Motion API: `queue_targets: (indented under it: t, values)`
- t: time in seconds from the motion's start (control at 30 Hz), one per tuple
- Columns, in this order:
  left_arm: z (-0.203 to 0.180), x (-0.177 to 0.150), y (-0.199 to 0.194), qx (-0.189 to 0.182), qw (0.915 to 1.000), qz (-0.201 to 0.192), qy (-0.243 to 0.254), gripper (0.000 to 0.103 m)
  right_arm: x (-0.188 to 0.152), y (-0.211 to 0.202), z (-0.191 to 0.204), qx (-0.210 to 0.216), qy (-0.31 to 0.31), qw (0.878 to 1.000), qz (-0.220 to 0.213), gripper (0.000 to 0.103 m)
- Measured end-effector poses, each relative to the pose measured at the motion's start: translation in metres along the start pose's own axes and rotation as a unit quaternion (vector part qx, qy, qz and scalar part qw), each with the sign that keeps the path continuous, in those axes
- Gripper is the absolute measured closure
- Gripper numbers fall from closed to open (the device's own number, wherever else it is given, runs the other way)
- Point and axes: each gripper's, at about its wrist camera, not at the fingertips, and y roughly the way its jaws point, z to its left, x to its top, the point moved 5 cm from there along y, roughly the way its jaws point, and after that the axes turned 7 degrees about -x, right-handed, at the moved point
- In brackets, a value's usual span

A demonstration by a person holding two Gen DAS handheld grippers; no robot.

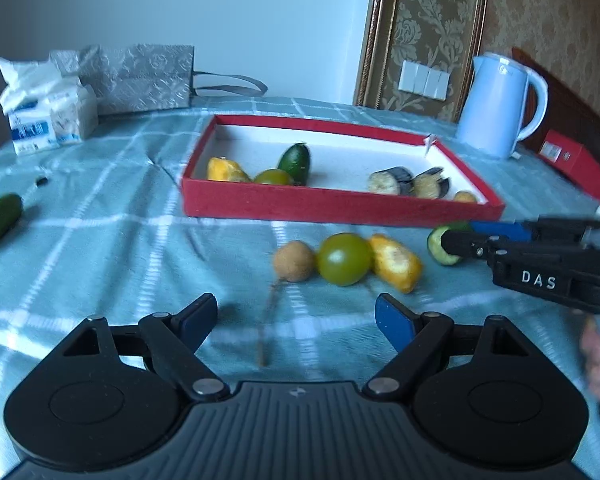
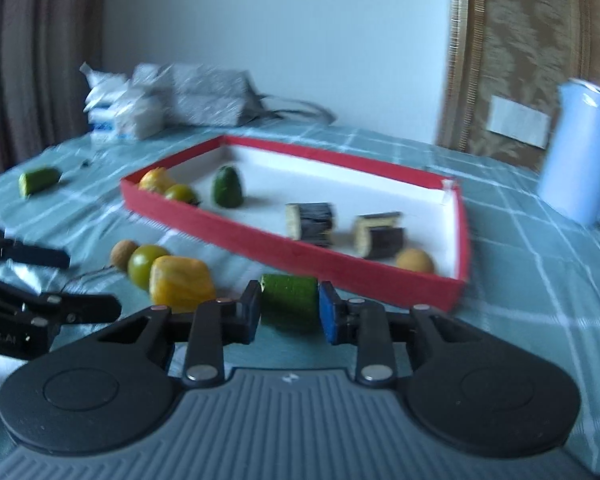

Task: Organize fruits
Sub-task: 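Move the right gripper onto a green cucumber chunk and close it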

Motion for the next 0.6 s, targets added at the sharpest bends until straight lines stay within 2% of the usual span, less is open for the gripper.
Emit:
queue_targets:
  t: [0.1,0.4,0.6]
  values:
    - [-0.013,0.001,0.001,-0.012,0.9999,-0.003,-0.005,0.017,-0.004,-0.004,-0.013,0.003,0.034,0.999,0.000,0.074]
    - [-0.046,0.002,0.013,-0.027,0.9995,0.002,0.015,0.017,-0.007,-0.014,-0.028,-0.009,0.064,0.998,-0.017,0.076]
    - [-0.052,0.005,0.014,-0.056,0.9983,0.002,-0.018,0.017,-0.007,-0.016,-0.030,-0.021,0.065,0.997,-0.025,0.076]
